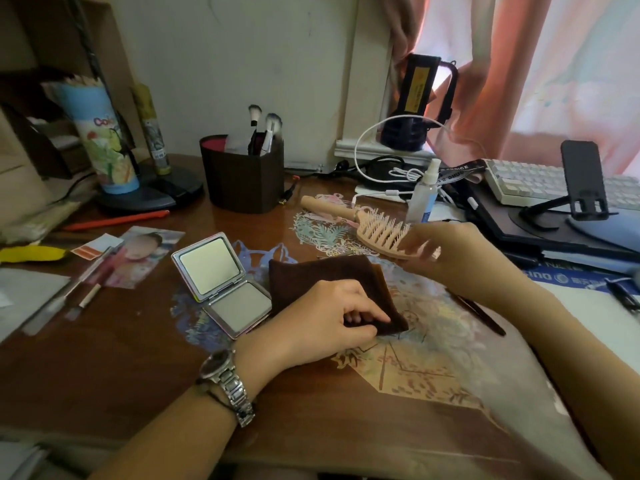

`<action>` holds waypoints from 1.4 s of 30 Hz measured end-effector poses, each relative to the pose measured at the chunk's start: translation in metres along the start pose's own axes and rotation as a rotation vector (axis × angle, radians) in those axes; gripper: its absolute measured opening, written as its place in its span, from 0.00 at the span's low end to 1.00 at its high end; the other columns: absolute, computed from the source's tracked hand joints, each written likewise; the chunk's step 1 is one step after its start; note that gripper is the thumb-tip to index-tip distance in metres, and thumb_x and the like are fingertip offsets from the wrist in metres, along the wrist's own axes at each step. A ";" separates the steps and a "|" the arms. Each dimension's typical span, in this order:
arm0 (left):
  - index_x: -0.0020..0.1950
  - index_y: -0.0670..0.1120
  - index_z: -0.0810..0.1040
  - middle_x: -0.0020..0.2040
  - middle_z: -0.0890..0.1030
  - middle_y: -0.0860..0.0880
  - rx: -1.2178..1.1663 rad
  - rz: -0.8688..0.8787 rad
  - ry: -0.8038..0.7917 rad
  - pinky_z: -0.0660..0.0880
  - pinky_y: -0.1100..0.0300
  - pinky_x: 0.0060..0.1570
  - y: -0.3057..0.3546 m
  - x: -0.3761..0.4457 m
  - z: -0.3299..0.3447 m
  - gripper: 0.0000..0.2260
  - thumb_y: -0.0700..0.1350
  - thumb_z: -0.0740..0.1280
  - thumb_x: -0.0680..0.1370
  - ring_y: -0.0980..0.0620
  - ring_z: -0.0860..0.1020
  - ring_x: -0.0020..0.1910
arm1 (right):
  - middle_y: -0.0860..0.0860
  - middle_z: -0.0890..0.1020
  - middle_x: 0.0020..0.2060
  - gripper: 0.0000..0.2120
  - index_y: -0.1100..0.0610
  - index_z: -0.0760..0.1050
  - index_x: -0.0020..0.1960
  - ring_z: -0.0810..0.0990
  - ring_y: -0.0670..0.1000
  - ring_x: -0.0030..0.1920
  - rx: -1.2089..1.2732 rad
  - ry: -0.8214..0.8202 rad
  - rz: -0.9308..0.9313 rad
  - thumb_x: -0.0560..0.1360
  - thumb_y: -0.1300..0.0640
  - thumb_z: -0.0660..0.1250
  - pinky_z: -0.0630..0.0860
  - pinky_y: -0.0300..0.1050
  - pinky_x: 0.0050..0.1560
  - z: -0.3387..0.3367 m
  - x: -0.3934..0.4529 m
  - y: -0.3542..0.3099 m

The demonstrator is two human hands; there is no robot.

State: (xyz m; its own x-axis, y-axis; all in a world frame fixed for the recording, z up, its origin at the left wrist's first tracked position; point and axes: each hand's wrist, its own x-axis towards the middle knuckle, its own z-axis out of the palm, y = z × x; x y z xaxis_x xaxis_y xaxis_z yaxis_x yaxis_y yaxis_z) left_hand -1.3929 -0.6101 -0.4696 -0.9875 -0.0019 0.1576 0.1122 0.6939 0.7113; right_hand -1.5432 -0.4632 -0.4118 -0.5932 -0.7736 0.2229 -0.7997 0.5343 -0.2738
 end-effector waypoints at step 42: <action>0.58 0.53 0.82 0.47 0.76 0.56 -0.025 -0.007 0.000 0.75 0.65 0.47 0.000 0.002 -0.002 0.11 0.45 0.69 0.76 0.57 0.76 0.45 | 0.50 0.82 0.49 0.07 0.54 0.82 0.50 0.77 0.47 0.45 -0.043 -0.138 -0.153 0.72 0.60 0.71 0.76 0.45 0.54 0.040 0.074 -0.013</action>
State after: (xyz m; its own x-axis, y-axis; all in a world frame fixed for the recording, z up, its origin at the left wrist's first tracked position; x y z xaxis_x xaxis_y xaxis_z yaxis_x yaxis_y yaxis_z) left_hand -1.3947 -0.6115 -0.4681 -0.9883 -0.0071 0.1526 0.1077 0.6758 0.7292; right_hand -1.5734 -0.5414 -0.4294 -0.4488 -0.8845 0.1276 -0.8843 0.4190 -0.2062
